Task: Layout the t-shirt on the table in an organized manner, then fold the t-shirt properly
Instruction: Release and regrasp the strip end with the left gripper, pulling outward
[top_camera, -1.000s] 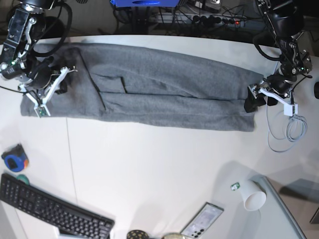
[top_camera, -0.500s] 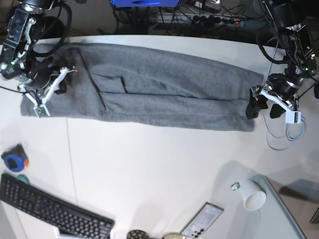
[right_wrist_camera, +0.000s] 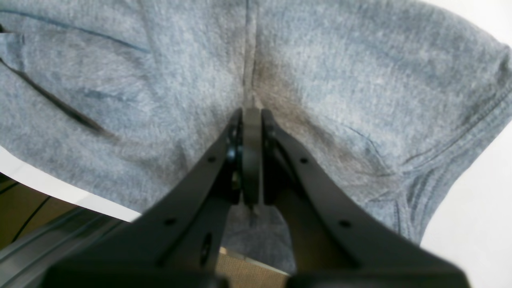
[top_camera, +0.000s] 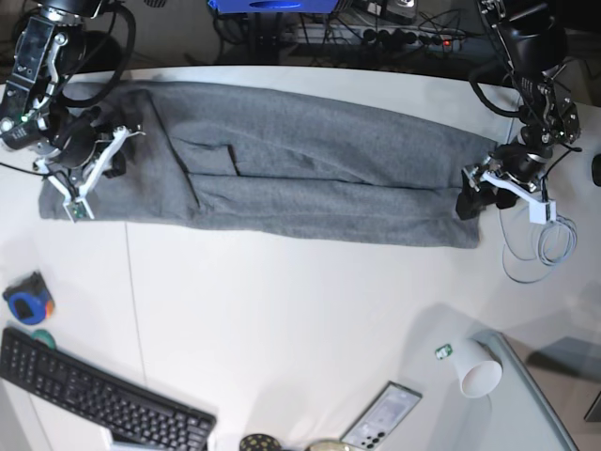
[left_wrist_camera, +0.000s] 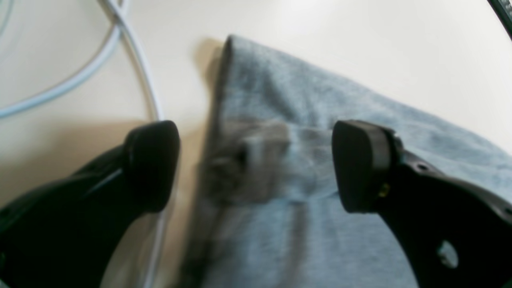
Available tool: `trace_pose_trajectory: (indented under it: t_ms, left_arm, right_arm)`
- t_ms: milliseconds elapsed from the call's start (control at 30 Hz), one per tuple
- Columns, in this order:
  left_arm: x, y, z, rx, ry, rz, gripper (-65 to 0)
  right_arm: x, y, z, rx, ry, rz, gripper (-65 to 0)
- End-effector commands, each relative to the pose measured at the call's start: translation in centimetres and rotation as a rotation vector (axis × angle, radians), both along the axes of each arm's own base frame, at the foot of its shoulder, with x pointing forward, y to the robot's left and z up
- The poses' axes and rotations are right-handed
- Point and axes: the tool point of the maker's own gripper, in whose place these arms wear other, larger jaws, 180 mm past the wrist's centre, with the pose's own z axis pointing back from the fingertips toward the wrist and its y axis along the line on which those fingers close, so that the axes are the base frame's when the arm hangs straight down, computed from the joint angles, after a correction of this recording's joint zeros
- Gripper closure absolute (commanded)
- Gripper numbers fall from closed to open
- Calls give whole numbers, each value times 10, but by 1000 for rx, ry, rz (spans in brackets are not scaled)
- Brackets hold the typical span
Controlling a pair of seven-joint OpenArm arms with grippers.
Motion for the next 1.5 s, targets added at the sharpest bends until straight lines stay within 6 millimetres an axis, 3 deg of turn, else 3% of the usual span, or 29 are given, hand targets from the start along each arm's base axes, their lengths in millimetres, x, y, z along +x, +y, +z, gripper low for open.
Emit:
trace_pose_trajectory:
  t_ms: [0,233,333,433,667,967,1133,1367,1400,1467]
  left_arm:
    - [4,18,12,23,-30,11,-564]
    - [5,38,23,64,-36,12,-564]
    - [16,30,41,91,-91,-19,-564]
    - [19,9,45,85,-100,-54,-564]
    - [19,-9,37,55,-71,-73,-564]
    - [7,-9,6,-10,11,-36,-564]
    - [8,-8,4,-25,-17,-6,-563]
    - [1,-36,-17,-48,45,-86,-558]
    - [1,-36,-17,-49,44,-85,-538]
    - [1,-36,-17,-49,44,-85,-434]
  right_arm:
    - [10,-2,9,-1,-42,4,-15]
    - [10,-2,9,-1,-44,4,-15]
    - [10,-2,9,-1,-44,4,-15]
    - [10,-2,9,-1,-44,4,-15]
    - [10,-2,9,-1,-44,4,-15]
    - [10,-2,9,-1,-44,4,-15]
    - [10,-2,9,-1,-44,4,-15]
    - [10,-3,9,-2,-44,1,-15]
    - [10,-4,9,-2,-44,-2,-15]
    - [10,-4,9,-3,-44,-3,-15]
